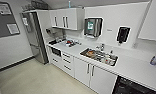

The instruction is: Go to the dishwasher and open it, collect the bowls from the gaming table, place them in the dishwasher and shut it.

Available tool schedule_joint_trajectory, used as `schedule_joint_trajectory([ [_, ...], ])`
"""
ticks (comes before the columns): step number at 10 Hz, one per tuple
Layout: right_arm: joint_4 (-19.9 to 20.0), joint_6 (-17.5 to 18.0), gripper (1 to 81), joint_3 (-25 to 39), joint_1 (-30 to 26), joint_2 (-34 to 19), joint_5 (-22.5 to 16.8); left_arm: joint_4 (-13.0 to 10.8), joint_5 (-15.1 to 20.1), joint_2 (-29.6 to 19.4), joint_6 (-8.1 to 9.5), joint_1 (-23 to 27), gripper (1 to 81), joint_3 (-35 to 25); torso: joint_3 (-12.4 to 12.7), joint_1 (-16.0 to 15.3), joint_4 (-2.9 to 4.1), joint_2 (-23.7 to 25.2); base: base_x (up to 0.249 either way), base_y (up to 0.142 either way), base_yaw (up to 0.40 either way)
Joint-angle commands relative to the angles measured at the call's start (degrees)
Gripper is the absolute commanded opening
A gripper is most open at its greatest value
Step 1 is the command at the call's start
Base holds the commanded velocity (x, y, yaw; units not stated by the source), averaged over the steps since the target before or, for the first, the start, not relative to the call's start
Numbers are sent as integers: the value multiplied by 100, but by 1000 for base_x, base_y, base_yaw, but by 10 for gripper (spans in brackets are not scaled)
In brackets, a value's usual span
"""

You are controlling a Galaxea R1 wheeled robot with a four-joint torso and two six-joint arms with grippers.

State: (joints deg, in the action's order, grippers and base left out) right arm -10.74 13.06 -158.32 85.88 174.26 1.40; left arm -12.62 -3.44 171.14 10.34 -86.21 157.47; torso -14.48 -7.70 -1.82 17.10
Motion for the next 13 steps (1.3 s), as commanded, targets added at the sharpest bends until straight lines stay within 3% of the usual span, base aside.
schedule_joint_trajectory([
  [1,36,-22,811,-145,-242,-21,-316,-39,291,-27,-40,249,811,39,0,0,0,0,0,0,355],
  [12,2,-31,811,-93,-189,32,-307,-57,353,-36,-49,302,811,39,0,0,0,0,0,0,355],
  [13,2,-40,811,-93,-190,32,-308,-57,353,-36,-49,310,811,39,167,0,0,0,0,0,356],
])
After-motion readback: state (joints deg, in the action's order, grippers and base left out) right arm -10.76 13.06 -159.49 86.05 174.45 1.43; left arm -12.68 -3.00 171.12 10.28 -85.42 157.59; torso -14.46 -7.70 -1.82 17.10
